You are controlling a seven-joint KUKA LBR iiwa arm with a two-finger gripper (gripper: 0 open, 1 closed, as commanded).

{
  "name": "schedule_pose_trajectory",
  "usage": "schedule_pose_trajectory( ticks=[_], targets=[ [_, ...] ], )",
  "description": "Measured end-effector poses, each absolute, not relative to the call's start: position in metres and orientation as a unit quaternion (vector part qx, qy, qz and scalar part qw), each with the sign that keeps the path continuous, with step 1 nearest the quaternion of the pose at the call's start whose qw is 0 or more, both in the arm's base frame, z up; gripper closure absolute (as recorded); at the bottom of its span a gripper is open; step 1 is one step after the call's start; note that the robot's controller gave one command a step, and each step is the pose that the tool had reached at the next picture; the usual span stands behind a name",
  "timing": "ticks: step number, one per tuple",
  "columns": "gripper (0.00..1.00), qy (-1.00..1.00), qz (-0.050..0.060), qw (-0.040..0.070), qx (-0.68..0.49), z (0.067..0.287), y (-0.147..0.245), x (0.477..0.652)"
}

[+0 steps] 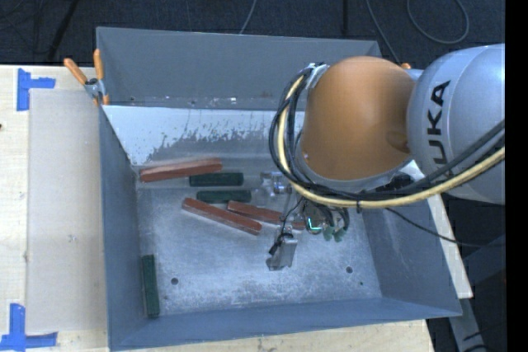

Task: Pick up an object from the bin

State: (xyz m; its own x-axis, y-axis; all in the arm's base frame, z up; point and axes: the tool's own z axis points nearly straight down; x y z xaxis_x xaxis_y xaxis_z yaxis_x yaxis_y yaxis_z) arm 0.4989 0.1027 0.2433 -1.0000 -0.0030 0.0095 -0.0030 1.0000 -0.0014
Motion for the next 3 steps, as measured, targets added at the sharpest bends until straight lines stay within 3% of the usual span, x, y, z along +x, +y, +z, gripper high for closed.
schedule_pose_trajectory(
  ticks=[1,3],
  targets=[
    [0.0,-1.0,-0.001,-0.002,-0.001,0.0672,0.0754,0.5734],
    [0.0,-1.0,-0.001,0.0,-0.005,0.0685,0.0757,0.5748]
  ],
)
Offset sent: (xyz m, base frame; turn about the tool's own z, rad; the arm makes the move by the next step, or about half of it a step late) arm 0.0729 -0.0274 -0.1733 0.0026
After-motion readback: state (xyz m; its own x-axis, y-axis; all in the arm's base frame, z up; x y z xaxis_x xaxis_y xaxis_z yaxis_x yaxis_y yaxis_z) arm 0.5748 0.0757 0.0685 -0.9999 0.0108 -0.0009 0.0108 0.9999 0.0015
